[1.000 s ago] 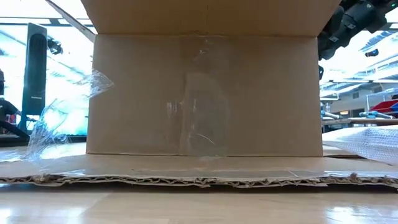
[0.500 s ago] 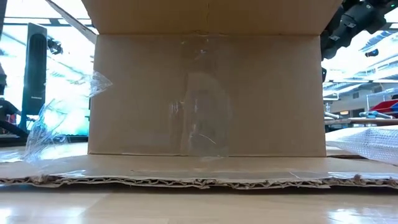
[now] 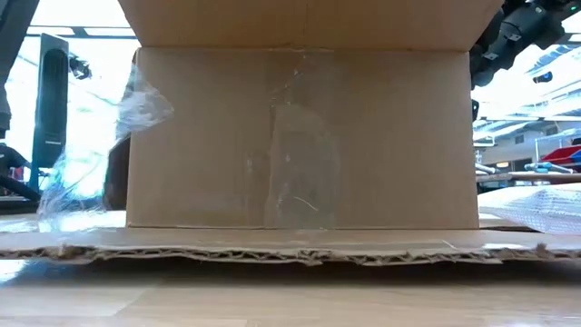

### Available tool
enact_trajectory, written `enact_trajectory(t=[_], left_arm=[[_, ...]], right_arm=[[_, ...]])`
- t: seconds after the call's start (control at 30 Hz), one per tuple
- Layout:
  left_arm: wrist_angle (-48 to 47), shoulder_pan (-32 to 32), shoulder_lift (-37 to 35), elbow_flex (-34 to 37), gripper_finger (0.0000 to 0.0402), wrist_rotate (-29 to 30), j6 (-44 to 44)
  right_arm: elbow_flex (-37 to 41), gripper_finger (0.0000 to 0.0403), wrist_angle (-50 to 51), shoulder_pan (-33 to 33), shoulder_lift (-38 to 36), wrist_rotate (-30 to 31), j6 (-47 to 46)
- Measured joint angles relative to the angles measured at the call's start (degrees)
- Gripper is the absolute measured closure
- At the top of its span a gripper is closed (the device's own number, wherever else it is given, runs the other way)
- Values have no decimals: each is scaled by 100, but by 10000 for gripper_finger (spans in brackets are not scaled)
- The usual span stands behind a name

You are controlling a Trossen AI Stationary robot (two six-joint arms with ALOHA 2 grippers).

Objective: Unpack boxes
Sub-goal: Break down cardboard box until it is fully flat

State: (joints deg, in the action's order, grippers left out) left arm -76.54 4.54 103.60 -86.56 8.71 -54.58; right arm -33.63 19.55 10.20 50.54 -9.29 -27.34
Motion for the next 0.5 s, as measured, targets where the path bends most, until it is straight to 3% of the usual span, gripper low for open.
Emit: enact_trajectory(t=[0.13, 0.37, 0.5], left_arm=[[295, -3, -17, 294, 198, -14, 106], [569, -12, -316, 334, 371, -95, 465], [526, -76, -1025, 349, 379, -342, 599]], right_arm=[[0, 132, -53, 0, 2, -1, 122], [-53, 150, -213, -12, 8, -101, 374], [-387, 165, -380, -11, -4, 10, 740]])
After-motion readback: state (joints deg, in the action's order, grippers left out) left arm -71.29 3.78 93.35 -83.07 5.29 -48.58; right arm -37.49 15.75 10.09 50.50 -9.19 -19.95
